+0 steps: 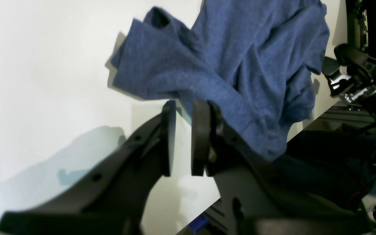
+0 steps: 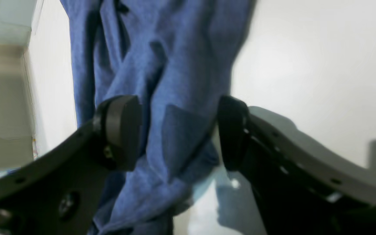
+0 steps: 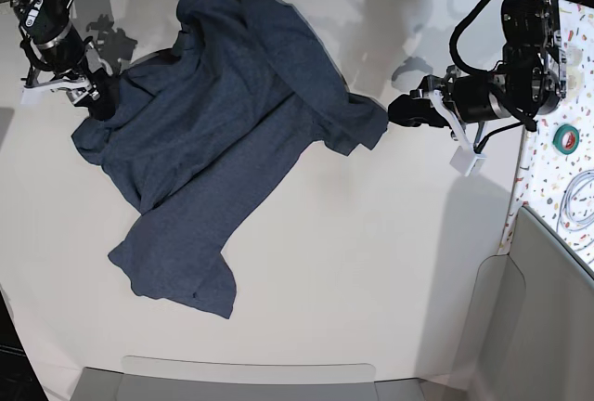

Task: Layout the t-shirt on the table in an organized manner, then fold the t-shirt properly
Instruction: 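Regrasp the shirt side with the right gripper and drag it outward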

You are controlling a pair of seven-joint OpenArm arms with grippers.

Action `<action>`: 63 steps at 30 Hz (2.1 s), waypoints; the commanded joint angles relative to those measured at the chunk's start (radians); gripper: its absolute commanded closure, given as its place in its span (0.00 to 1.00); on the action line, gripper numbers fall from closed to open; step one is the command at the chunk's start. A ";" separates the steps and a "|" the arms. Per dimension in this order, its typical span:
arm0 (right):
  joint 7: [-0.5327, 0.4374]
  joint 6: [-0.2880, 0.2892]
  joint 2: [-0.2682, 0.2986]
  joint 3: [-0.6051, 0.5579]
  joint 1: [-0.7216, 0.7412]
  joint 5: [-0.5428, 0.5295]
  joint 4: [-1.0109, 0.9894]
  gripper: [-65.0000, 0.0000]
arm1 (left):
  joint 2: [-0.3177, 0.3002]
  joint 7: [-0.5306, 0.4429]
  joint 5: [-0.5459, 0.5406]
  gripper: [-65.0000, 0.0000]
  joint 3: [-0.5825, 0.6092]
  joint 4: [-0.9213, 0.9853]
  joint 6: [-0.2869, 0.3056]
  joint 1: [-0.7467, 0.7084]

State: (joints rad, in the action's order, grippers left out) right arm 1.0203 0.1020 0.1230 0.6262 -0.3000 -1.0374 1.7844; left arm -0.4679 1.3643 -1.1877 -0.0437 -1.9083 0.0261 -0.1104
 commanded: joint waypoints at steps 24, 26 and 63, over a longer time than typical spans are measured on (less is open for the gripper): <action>0.016 -0.041 0.145 -0.039 0.393 0.210 -0.274 0.99 | -0.018 -0.003 -0.016 0.86 -0.015 -0.017 0.001 -0.018; 0.016 -0.043 0.146 -0.039 0.448 0.285 -0.301 0.99 | -0.019 -0.003 -0.016 0.86 -0.015 -0.017 0.001 -0.030; 0.151 0.034 -0.073 0.140 0.135 0.134 0.005 1.00 | -0.010 -0.003 -0.018 0.94 -0.109 -0.139 0.004 0.024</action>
State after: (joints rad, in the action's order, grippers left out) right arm 1.1854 0.1238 0.0319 0.7616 -0.1696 -0.8883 1.7668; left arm -0.4603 1.3697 -1.1889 -0.1452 -2.0350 0.0288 -0.0986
